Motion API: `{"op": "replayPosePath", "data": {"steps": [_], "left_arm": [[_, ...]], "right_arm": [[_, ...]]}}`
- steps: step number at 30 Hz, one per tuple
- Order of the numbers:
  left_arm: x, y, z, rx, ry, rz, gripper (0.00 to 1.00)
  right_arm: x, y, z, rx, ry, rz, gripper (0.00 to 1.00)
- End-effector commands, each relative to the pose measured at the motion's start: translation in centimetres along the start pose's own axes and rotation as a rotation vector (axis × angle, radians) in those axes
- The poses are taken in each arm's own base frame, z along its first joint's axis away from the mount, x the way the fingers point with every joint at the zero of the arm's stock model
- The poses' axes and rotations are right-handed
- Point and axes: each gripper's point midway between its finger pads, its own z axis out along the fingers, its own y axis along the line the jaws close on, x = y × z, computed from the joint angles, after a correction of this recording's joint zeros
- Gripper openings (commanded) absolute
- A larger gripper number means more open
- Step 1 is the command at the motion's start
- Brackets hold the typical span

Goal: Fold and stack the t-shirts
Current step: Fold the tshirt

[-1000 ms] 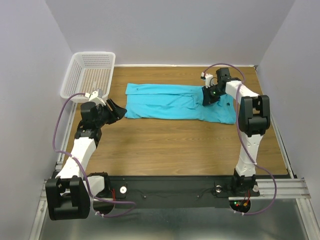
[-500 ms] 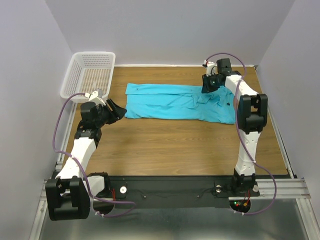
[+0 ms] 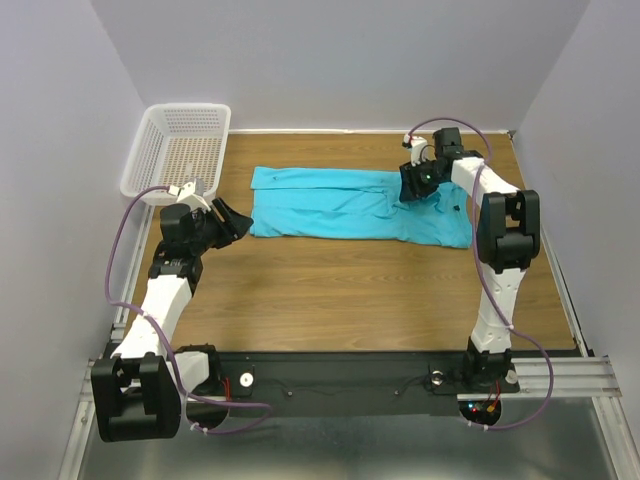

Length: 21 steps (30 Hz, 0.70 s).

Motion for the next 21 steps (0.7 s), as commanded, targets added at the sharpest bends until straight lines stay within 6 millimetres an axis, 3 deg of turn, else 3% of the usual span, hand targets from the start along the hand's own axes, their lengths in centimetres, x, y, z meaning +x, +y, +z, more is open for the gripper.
{"op": "replayPosePath", "data": {"steps": [1, 16, 21], "left_arm": [[-1.1, -0.9, -0.4, 0.037, -0.041, 0.036, 0.63], [-0.8, -0.6, -0.4, 0.033, -0.034, 0.038, 0.63], [-0.7, -0.5, -0.4, 0.031, -0.032, 0.036, 0.63]], "right_arm": [[-2.8, 0.9, -0.6, -0.045, -0.075, -0.017, 0.49], [-1.6, 0.9, 0.0, -0.049, -0.039, 0.027, 0.36], [-1.7, 0.7, 0.3, -0.044, -0.034, 0.035, 0.23]]}}
